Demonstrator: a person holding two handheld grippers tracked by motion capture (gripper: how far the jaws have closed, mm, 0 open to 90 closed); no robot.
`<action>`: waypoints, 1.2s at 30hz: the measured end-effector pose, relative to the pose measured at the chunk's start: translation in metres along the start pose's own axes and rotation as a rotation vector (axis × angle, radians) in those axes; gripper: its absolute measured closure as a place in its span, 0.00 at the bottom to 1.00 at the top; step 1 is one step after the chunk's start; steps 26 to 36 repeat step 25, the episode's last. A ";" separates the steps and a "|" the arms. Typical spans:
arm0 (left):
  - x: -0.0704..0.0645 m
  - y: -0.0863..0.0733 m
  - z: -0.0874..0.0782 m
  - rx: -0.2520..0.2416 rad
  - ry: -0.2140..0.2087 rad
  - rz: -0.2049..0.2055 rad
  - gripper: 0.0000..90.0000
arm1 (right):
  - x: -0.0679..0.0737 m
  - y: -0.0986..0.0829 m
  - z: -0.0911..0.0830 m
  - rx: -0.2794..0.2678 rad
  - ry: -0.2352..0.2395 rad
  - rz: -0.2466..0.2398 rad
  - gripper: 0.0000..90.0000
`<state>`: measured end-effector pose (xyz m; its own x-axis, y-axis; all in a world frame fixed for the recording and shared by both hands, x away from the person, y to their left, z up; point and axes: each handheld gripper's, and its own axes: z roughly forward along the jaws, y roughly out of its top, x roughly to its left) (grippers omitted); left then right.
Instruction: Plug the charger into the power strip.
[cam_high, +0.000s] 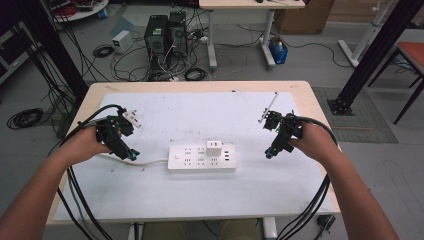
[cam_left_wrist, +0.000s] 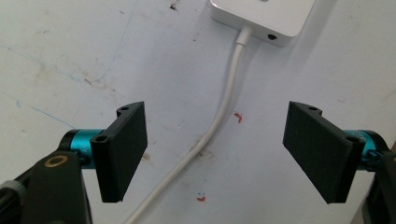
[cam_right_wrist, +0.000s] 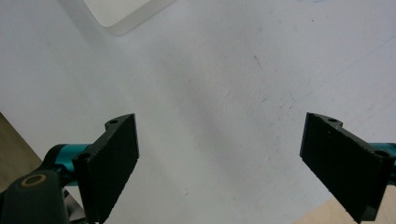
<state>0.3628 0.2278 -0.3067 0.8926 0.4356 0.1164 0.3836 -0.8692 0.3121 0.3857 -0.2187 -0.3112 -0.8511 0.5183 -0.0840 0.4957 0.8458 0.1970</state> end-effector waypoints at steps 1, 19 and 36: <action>0.000 0.000 0.000 0.000 0.001 -0.003 0.24 | 0.000 0.000 0.000 0.001 -0.003 -0.004 0.12; -0.002 0.002 0.001 -0.002 0.008 -0.008 0.24 | 0.002 -0.006 0.002 -0.004 -0.004 0.001 0.12; -0.001 0.002 0.001 0.005 0.013 -0.004 0.24 | 0.002 -0.007 0.003 -0.007 -0.004 0.002 0.12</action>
